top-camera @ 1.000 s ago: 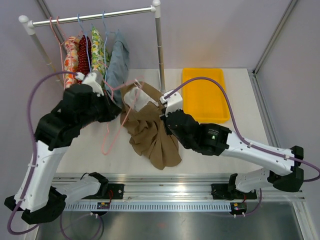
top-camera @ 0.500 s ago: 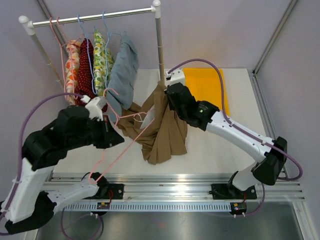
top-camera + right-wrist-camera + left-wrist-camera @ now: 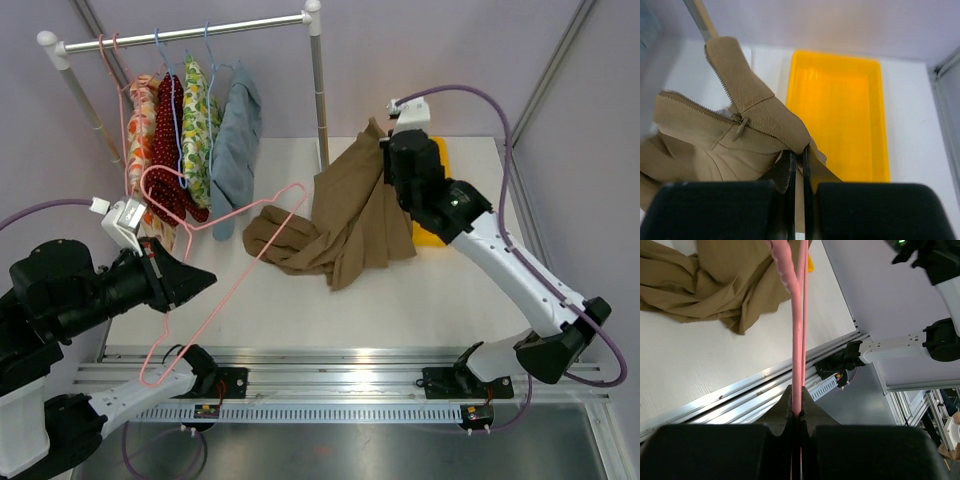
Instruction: Remove the skirt from the hanger
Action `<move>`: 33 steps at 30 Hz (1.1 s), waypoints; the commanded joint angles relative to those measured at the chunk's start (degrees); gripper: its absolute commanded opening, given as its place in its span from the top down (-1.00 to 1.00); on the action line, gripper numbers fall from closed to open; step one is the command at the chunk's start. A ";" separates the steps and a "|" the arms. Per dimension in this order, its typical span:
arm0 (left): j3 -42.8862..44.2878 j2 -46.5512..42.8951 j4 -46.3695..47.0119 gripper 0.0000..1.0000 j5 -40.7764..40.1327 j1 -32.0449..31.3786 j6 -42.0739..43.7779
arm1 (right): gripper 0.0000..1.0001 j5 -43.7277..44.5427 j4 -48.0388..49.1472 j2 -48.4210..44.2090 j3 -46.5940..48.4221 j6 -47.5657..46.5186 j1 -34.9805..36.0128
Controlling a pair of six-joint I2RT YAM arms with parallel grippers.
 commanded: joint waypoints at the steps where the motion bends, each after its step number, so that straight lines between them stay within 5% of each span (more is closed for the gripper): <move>1: 0.03 1.02 -3.11 1.00 -3.14 -0.25 2.48 | 1.00 5.87 6.70 -4.11 17.92 -10.30 -1.16; 7: -4.89 1.37 1.30 1.00 -8.59 -0.25 3.45 | 1.00 2.63 -3.83 11.34 48.88 -16.41 -10.55; 14: -5.16 3.65 3.06 1.00 -13.95 -0.25 5.30 | 1.00 -7.72 -5.87 19.98 56.30 -10.10 -20.40; 26: -5.34 8.75 8.07 1.00 -22.48 -0.25 6.53 | 1.00 -15.92 -0.43 22.20 44.54 -3.67 -21.02; 33: 2.65 18.14 9.83 1.00 -28.27 -0.25 10.56 | 1.00 -13.29 8.52 12.63 18.76 -0.52 -21.02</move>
